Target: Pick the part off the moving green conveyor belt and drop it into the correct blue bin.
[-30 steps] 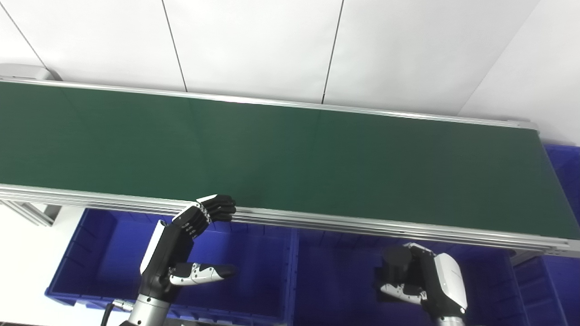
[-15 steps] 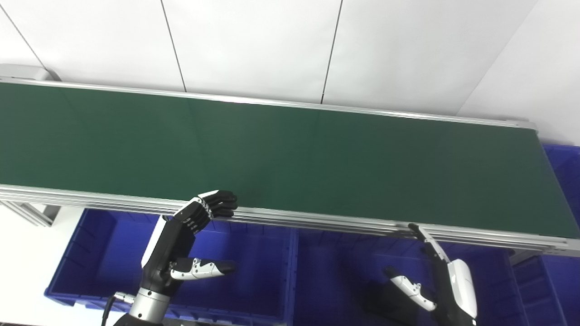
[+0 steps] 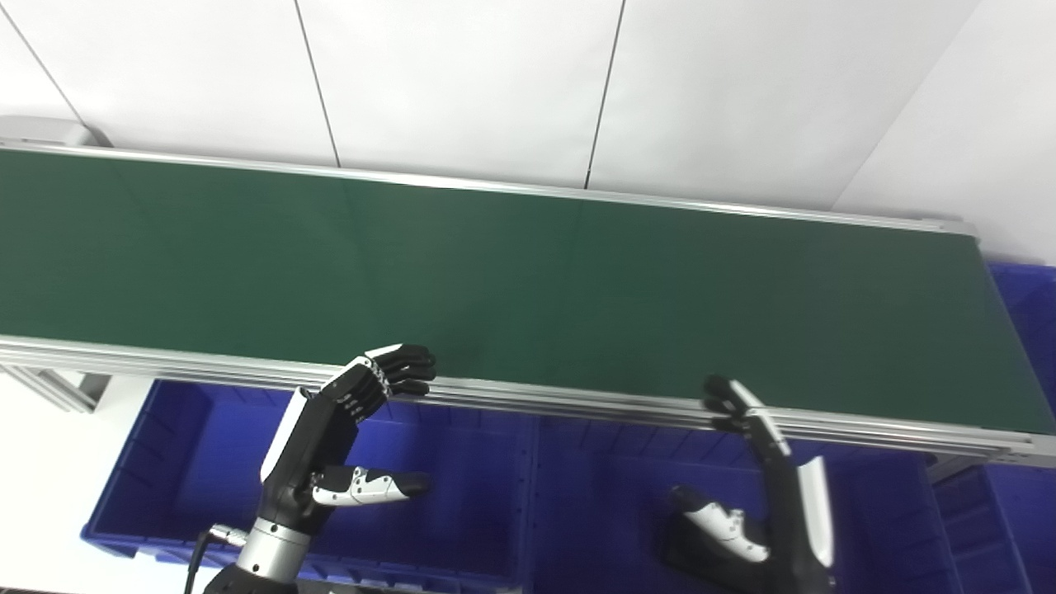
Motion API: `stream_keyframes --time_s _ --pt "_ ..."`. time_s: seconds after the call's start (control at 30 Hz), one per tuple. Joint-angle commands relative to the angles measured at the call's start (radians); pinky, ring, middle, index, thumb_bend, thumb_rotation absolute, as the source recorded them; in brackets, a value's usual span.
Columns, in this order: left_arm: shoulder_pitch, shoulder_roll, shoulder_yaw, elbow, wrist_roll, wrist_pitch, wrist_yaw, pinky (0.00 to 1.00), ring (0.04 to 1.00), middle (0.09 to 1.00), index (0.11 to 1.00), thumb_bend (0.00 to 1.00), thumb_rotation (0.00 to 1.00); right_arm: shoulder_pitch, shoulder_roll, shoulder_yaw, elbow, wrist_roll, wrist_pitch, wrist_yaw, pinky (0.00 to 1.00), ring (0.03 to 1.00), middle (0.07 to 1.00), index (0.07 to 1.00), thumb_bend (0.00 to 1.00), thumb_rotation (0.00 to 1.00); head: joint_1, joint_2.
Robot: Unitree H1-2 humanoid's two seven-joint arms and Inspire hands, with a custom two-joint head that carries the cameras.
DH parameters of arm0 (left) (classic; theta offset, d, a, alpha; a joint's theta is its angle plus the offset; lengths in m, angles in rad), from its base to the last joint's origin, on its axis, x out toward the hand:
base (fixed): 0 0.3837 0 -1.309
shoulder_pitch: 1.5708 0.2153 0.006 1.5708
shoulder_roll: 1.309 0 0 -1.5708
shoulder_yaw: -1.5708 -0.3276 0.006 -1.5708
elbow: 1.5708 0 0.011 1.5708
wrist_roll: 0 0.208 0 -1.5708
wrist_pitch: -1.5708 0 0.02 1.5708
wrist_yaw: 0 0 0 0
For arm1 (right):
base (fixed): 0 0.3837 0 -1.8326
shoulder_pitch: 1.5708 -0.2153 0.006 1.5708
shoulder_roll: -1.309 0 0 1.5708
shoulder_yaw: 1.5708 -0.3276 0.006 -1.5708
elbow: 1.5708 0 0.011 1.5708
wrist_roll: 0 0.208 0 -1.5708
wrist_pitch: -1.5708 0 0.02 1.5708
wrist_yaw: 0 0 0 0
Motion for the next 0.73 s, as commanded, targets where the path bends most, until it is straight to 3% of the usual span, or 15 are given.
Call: stream_keyframes --time_s 0.0,0.17,0.5,0.7 --pt "-0.014 -0.002 0.003 -0.012 -0.006 -0.028 -0.004 0.68 0.727 0.76 0.749 0.93 0.33 -0.002 0.009 0.008 -0.012 0.057 -0.045 0.017 0.67 0.751 0.802 0.814 0.76 0.67 -0.008 0.002" --pt "-0.019 0.004 0.007 -0.005 -0.01 -0.028 -0.007 0.69 0.737 0.77 0.758 0.92 0.34 0.002 0.022 0.034 -0.002 0.122 -0.045 0.06 0.69 0.755 0.806 0.816 0.79 0.57 -0.025 0.006" --pt "-0.017 0.002 0.01 0.019 -0.013 -0.028 -0.006 0.69 0.745 0.781 0.768 0.91 0.35 0.005 0.027 0.035 0.029 0.058 -0.036 0.106 0.67 0.765 0.834 0.849 0.86 0.63 -0.015 0.008" --pt "-0.011 -0.003 0.012 0.035 -0.001 -0.028 -0.008 0.68 0.743 0.779 0.763 0.9 0.34 0.007 0.023 0.027 0.021 0.053 -0.019 0.163 0.63 0.752 0.841 0.87 0.86 0.62 -0.007 0.0"
